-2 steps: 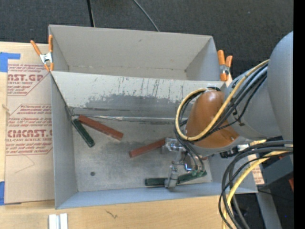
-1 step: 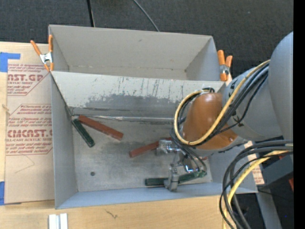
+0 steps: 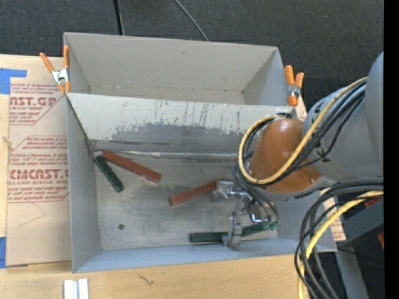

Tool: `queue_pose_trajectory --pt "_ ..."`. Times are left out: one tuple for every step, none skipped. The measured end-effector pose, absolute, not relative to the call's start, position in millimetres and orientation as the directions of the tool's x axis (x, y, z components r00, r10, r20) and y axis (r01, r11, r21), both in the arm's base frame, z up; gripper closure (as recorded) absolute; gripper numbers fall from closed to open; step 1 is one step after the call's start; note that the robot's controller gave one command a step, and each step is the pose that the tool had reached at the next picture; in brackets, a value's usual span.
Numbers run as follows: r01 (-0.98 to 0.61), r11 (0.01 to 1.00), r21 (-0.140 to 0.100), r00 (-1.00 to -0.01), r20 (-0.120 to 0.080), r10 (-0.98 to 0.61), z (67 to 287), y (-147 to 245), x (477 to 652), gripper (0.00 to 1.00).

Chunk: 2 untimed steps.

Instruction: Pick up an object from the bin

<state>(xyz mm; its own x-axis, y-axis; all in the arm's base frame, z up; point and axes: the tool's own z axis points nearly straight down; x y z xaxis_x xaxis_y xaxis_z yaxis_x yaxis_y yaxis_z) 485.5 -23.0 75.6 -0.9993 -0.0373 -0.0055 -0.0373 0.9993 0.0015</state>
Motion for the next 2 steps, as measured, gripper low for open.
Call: queue_pose_trajectory --pt "0.135 0.991 0.0 -0.991 0.001 0.135 73.4 -22.6 484.0 0.0" --pt "-0.294 0.956 0.001 -0.956 0.003 -0.294 70.5 16.4 479.9 1.0"
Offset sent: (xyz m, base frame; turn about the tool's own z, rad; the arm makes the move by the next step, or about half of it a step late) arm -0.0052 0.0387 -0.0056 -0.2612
